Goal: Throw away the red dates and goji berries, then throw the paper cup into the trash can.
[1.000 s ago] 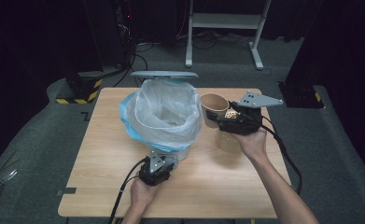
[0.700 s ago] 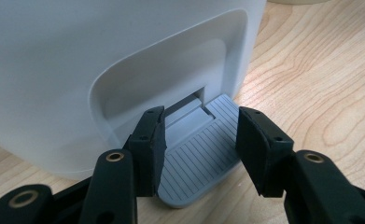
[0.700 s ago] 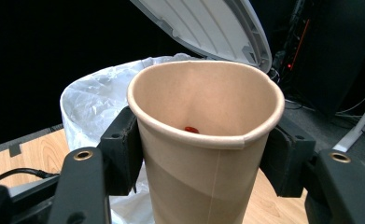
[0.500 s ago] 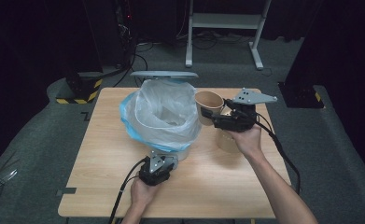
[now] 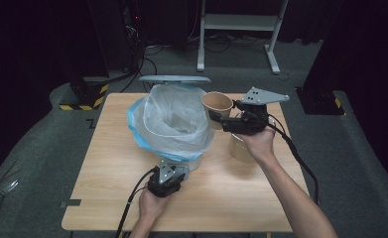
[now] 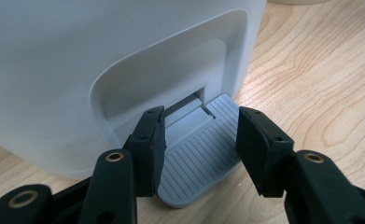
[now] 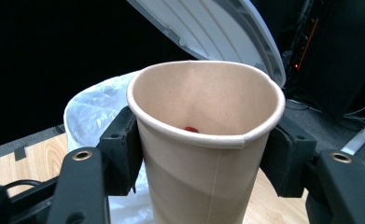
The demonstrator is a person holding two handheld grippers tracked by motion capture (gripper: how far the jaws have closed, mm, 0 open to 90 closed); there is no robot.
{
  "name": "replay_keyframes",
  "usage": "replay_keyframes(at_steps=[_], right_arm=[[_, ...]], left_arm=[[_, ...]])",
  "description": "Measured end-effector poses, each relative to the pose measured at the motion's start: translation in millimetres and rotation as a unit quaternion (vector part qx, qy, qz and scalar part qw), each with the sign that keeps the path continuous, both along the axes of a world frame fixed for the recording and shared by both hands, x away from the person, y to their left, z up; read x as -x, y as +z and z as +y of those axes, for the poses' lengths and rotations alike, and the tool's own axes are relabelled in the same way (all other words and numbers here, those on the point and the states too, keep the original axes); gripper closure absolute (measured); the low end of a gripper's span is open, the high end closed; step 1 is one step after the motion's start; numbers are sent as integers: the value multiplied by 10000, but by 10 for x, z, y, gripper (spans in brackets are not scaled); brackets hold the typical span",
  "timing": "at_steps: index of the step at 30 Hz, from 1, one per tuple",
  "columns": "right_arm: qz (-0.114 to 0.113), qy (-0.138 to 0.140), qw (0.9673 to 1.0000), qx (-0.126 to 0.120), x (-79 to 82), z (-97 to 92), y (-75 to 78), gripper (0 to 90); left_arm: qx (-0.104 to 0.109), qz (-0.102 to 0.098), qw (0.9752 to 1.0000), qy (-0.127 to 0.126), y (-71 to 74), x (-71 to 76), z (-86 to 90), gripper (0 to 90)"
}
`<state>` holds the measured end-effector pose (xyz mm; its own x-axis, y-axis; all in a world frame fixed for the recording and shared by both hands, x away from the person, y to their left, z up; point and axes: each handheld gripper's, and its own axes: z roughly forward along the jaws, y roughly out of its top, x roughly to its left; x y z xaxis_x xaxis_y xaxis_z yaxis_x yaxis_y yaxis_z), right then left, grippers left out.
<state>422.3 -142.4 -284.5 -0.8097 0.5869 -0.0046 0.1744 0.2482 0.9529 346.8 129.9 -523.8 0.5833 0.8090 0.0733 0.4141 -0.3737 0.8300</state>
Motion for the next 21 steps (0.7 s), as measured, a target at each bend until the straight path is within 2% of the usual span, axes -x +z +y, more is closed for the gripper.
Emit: replay_keyframes(at_steps=[6, 11, 21], right_arm=[[68, 38, 10000, -56, -41, 37, -1, 390], [60, 61, 10000, 26, -43, 47, 18, 390], [143, 108, 9997, -167, -92, 77, 23, 387]], left_arm=[[-34, -25, 10000, 0, 3, -4, 8, 524], [-19, -13, 10000, -14, 1, -2, 3, 524], [-47, -28, 10000, 3, 4, -2, 7, 521]])
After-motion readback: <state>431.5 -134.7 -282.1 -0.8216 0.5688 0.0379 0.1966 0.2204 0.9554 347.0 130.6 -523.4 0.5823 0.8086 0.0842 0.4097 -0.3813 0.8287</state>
